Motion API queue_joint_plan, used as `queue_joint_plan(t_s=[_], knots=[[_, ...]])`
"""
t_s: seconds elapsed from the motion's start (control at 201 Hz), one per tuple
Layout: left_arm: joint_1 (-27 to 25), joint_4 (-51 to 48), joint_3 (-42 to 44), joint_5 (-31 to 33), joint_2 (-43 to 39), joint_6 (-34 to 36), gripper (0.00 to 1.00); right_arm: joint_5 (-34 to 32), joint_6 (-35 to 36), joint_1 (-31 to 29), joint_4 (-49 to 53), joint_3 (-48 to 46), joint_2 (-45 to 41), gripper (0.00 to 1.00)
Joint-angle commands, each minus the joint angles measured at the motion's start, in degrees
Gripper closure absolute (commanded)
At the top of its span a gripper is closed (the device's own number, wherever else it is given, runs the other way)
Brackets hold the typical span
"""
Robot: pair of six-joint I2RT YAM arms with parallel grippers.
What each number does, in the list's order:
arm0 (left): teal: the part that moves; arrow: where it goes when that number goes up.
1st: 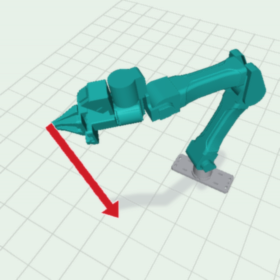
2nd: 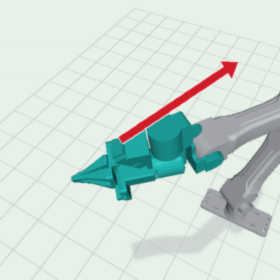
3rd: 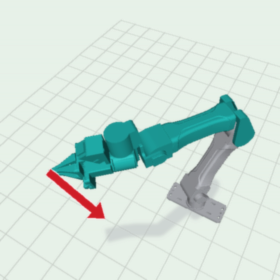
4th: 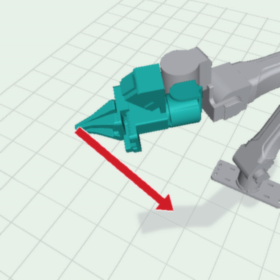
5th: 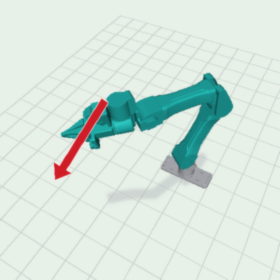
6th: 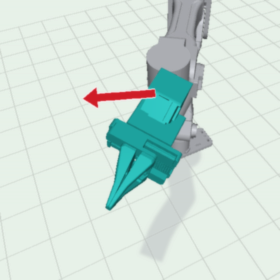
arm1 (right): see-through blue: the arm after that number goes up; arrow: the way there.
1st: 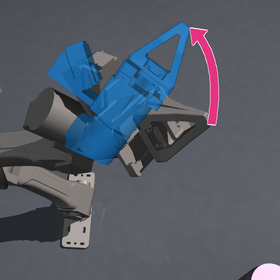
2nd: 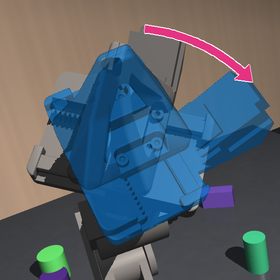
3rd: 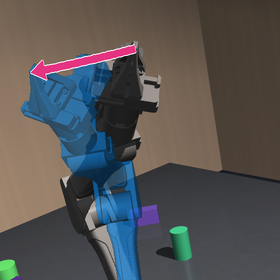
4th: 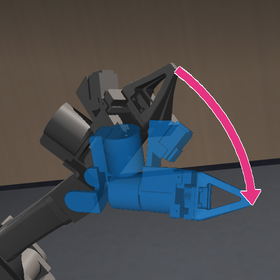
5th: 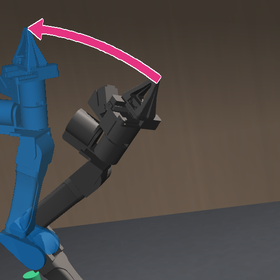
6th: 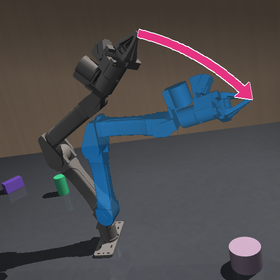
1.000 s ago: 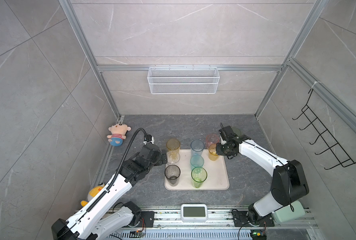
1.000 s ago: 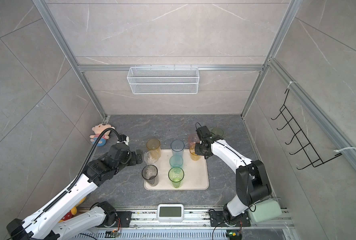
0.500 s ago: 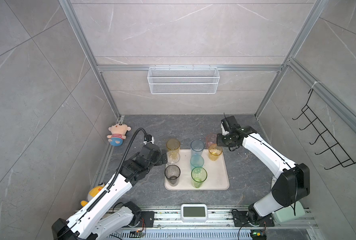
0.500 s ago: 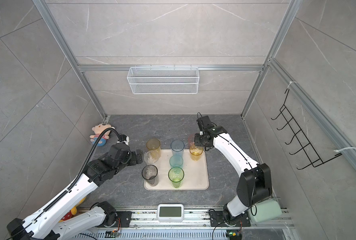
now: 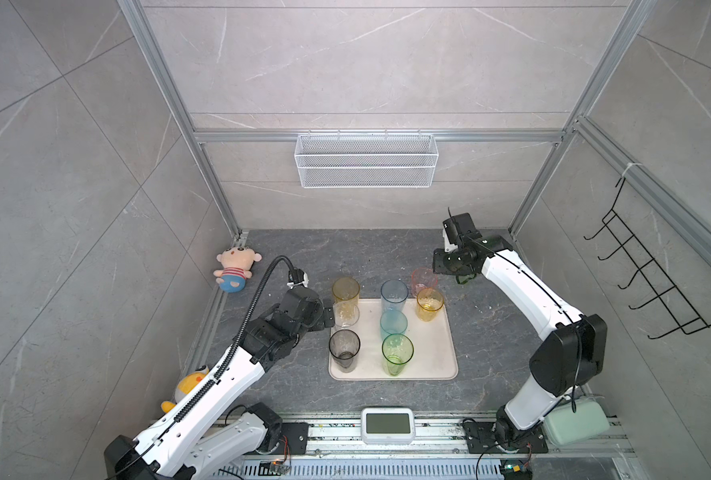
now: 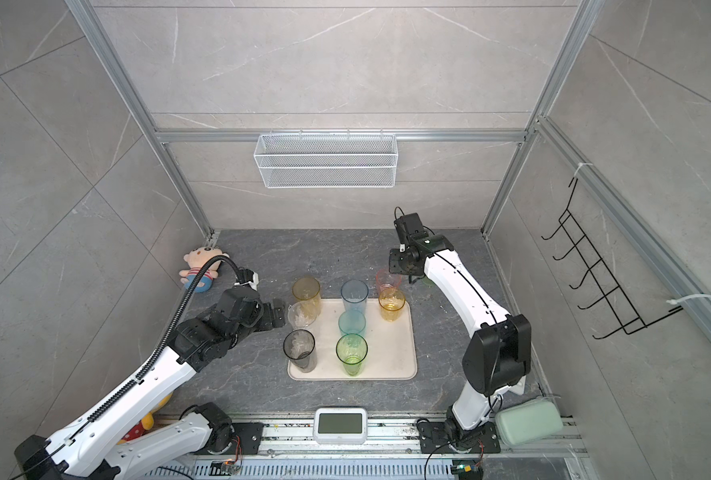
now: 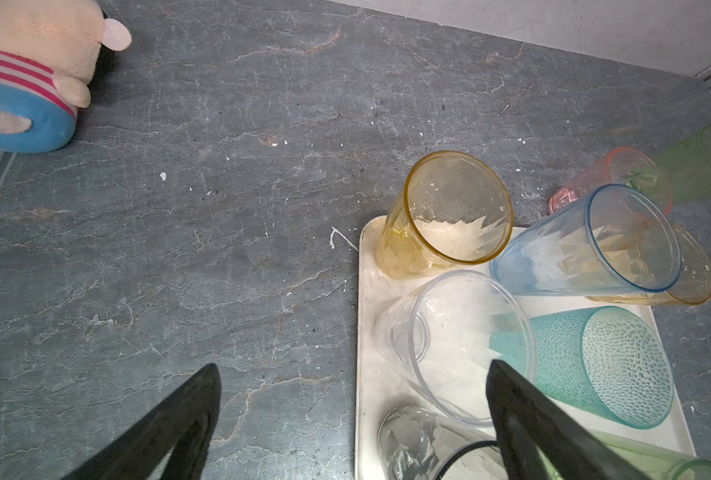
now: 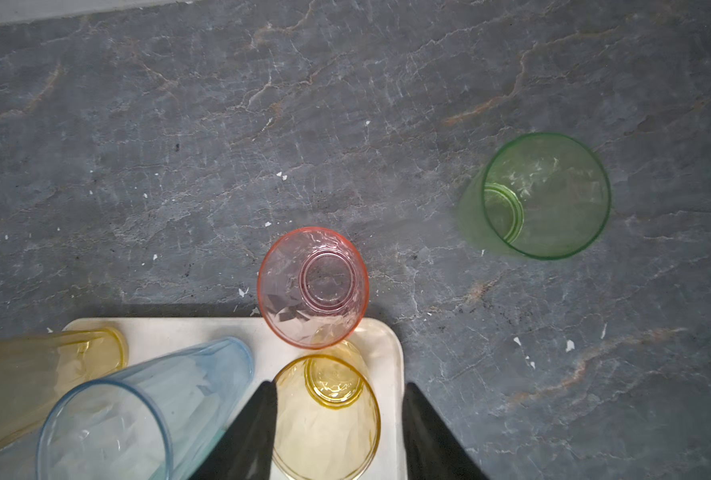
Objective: Place the glasses into the tray
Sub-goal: 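Move the right gripper over the pink glass and lower around it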
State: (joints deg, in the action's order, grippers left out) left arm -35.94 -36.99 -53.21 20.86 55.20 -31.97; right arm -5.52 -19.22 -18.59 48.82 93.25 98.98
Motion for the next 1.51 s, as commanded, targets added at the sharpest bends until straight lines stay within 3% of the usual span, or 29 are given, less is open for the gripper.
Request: queue_joint_plan(t_s=[0.0, 0.986, 1.325, 1.504], knots=[[0.3, 1.3, -1.35, 0.31, -0.31, -0.55, 0.0, 0.81, 1.25, 0.66, 1.92, 2.65, 2.33, 0.48], [0.27, 1.39, -1.32, -0.04, 0.47, -0.68, 0.0, 4.42, 1.38, 3.87, 0.47, 3.98, 15.53, 0.47], [0.31, 1.4, -1.46, 0.04, 0.93, -0.49, 0.0, 5.41, 1.21, 4.01, -0.29, 4.48, 18.6, 0.51], [0.3, 1.24, -1.54, 0.01, 0.81, -0.47, 0.0, 6.08, 1.18, 4.01, -0.55, 4.83, 19.7, 0.61]])
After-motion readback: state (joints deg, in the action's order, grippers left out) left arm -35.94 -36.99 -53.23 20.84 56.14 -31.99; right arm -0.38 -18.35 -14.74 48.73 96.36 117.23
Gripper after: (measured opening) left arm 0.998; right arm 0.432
